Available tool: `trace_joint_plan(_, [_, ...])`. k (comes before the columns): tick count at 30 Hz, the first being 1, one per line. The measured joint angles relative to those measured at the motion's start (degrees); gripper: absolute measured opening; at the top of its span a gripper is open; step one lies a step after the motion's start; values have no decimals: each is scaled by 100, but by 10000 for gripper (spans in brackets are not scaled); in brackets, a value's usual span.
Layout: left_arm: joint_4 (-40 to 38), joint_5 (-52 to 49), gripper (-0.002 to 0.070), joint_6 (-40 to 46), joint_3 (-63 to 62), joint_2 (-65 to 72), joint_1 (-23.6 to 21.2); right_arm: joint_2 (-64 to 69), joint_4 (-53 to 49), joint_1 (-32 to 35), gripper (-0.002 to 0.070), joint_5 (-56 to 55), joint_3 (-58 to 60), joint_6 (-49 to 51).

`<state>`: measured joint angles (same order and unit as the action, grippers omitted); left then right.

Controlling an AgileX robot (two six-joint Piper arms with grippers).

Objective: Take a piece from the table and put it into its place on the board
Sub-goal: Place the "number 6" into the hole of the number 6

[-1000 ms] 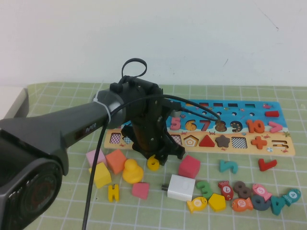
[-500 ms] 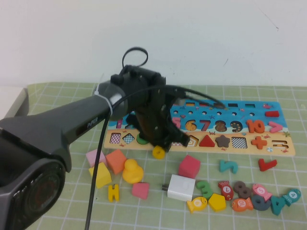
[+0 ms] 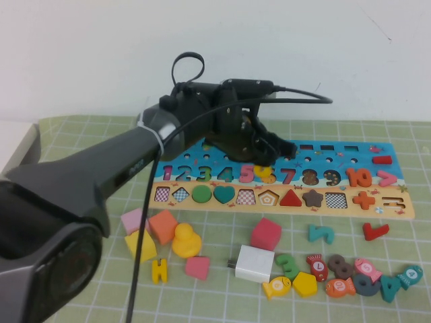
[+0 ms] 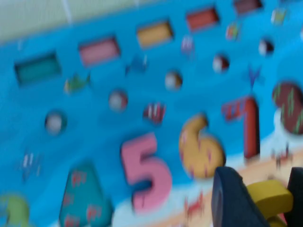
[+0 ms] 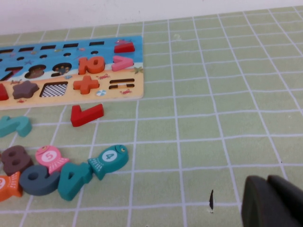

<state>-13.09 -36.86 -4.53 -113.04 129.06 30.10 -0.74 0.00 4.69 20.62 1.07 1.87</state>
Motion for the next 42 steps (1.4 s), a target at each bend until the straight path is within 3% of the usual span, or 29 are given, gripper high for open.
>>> trace_joint_plan(12, [-49, 349, 202, -22, -927, 947, 0, 0, 0, 0, -1, 0, 0, 0])
trace_joint_plan(42, [42, 300, 202, -22, -980, 1084, 0, 0, 0, 0, -1, 0, 0, 0])
